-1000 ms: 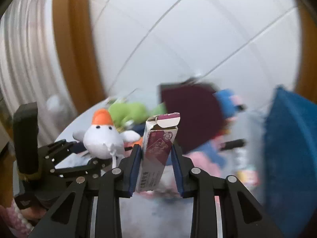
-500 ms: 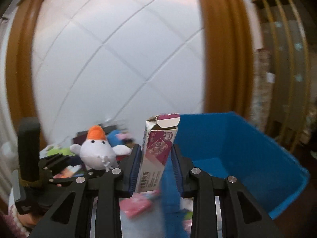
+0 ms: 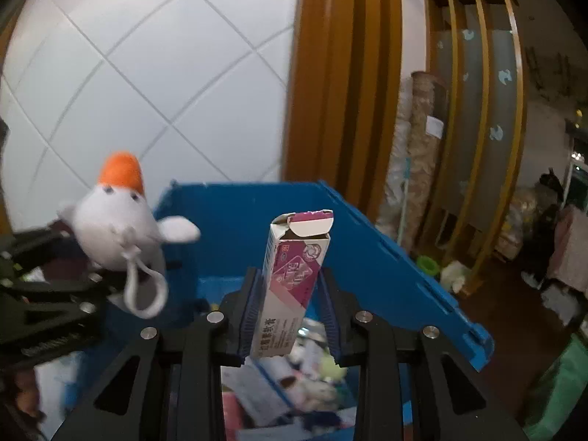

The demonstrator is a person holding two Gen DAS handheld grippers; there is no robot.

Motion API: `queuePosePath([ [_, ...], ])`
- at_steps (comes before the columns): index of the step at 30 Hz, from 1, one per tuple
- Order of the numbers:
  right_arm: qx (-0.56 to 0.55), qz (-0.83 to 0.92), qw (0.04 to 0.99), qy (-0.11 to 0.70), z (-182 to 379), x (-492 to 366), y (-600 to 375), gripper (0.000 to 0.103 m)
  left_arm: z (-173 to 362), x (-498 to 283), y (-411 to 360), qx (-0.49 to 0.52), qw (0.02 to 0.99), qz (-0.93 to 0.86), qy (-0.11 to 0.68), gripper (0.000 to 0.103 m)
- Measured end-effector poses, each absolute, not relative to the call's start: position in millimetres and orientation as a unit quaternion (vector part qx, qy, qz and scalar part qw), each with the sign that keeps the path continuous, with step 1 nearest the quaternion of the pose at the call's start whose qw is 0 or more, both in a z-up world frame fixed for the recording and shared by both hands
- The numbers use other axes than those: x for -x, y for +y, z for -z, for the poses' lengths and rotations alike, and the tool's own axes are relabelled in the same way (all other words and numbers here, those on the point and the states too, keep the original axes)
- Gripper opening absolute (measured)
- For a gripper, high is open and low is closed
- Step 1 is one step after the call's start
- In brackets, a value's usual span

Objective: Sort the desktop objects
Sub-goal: 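Carry the plush bird and pink box over the crate and release both, then move both grippers back toward the pile on the table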

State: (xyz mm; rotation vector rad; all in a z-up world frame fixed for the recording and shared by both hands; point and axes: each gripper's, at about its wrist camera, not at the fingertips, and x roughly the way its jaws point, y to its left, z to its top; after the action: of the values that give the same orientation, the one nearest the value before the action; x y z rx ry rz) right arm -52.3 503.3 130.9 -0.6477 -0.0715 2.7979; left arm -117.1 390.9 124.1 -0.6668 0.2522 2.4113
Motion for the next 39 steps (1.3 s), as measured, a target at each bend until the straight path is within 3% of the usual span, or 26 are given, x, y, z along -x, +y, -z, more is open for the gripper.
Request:
queuePosePath([
  [11,0.274,-0.953,0.125,-0.008,-89,66,566,0.032,-113,113,428,0.289,0.282,-0.906,0.124,0.055],
  [16,0.297,-0.948,0.118,-0.011,-77,70,574,0.036,-108,114,432,0.295,0.259,-0.908,0.143,0.072],
  [21,0.301,-0.947,0.113,-0.007,-71,66,572,0.048,-110,111,427,0.289,0.254,-0.913,0.134,0.079],
  [26,0.298,-0.948,0.111,0.001,-65,61,575,0.082,-112,107,420,0.277,0.258,-0.917,0.122,0.079],
  [31,0.297,-0.948,0.113,-0.001,-66,60,577,0.101,-118,104,404,0.265,0.255,-0.925,0.096,0.079],
  [39,0.263,-0.962,0.072,0.010,-80,46,564,0.103,-134,86,351,0.207,0.217,-0.953,0.047,0.079],
])
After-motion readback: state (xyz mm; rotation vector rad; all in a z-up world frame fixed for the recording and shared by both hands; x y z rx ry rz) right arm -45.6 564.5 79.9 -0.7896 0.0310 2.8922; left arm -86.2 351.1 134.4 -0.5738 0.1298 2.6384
